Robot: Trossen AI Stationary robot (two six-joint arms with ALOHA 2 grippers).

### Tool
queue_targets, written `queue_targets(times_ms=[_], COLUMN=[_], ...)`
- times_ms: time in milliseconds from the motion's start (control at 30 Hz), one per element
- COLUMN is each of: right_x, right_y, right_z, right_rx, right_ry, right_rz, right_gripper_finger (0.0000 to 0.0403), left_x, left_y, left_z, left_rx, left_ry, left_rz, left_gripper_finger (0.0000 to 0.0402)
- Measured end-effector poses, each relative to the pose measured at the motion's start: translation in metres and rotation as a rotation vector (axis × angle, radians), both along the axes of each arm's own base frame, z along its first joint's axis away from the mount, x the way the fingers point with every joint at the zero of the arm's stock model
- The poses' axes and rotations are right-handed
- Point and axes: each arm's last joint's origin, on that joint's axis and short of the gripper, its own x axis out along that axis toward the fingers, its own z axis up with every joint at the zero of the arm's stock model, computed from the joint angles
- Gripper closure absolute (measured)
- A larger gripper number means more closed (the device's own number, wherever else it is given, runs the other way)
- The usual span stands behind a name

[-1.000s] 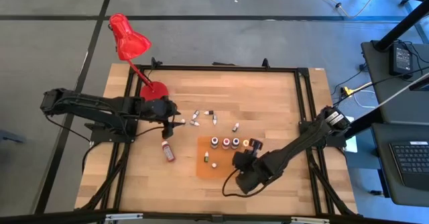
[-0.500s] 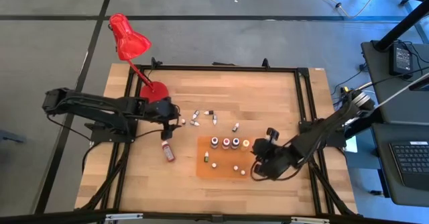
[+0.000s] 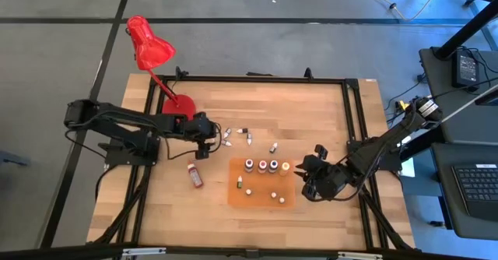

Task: Pick & Place food coloring
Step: Put the left small red food coloring bottle into the orange bin

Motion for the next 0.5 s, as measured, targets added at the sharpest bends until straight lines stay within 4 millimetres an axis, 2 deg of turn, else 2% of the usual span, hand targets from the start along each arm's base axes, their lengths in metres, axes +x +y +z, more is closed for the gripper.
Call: queue_targets(times_ms=[233, 500], right_x=[0.0, 0.0], right_y=[0.0, 0.0], right_z=[0.0, 0.0], right_rx=[0.004, 0.004], right_ry=[-0.004, -0.004], right_rz=[-0.001, -0.001], right_gripper_finger=[0.0303, 0.0303], left_x=[0.004, 0.006], left_y=[0.005, 0.004], left_z=[-0.016, -0.02], left_rx=[-0.027, -0.044], left_ry=[0.076, 0.086], left_rz=[0.013, 0.002], left_gripper_finger=[0.0172, 0.0237])
